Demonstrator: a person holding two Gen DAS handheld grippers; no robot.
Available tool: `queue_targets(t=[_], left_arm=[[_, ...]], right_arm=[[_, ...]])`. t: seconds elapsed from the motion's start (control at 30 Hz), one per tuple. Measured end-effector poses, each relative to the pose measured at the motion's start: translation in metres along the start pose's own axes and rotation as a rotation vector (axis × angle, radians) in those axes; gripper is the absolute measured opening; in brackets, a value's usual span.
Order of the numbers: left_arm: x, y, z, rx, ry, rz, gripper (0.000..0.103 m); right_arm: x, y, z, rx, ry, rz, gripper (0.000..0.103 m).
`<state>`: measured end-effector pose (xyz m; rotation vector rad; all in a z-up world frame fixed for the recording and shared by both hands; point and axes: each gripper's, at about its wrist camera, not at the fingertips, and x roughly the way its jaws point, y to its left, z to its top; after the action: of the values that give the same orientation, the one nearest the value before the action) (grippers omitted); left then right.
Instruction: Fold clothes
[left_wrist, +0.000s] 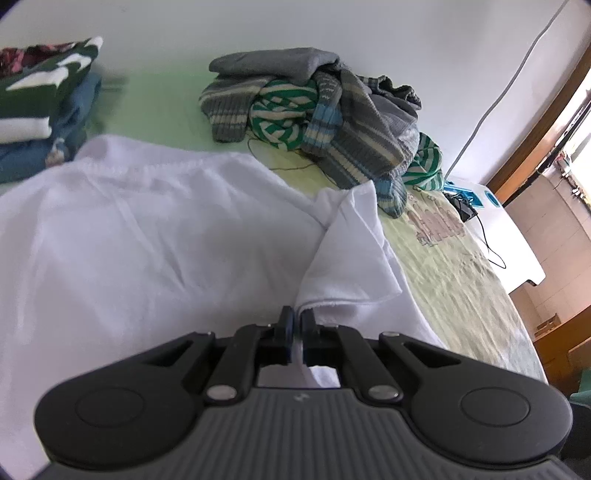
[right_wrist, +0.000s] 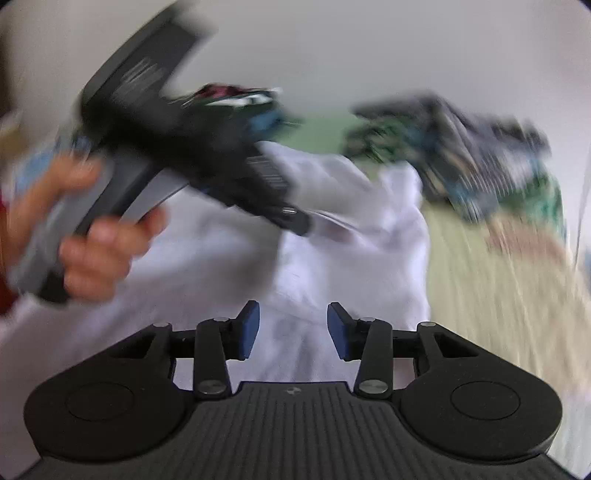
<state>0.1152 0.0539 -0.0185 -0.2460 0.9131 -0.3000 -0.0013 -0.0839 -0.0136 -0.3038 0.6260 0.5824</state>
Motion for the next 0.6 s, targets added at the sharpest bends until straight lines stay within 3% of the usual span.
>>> queue_targets(t=[0.1,0.13,0.17,0.23,0.3,0.43,0.57,0.6], left_arm=[[0.001,0.000,0.001,-0.004,0.005,0.013,0.000],[0.001,0.001,0.001,-0.010,0.007,0.016,0.000],[0.001,0.002,0.001,-0.017,0.006,0.018,0.000],[-0.007,0.007,-0.001,-0.054,-0.017,0.008,0.000],[-0.016,0.017,-0.003,-0.110,-0.045,-0.011,0.000],[-0.018,0.037,-0.009,-0.183,-0.032,0.037,0.000],[-0.030,0.039,-0.014,-0.121,-0.048,0.109,0.003],[-0.035,0.037,-0.014,-0.095,-0.061,0.112,0.012]], right_arm=[[0.013,0.013,-0.003,-0.114,0.006,-0.050,0.038],[0.016,0.012,-0.004,-0.110,0.008,-0.044,0.030],[0.017,0.007,-0.003,-0.077,0.015,-0.036,0.003],[0.014,-0.005,0.002,0.012,0.015,-0.021,0.003],[-0.001,-0.016,0.008,0.095,-0.042,0.030,0.003],[-0.013,-0.022,0.013,0.147,-0.073,0.107,0.003],[0.002,-0.014,0.007,0.111,-0.015,0.107,0.003],[0.005,-0.016,0.005,0.117,-0.001,0.109,0.003]])
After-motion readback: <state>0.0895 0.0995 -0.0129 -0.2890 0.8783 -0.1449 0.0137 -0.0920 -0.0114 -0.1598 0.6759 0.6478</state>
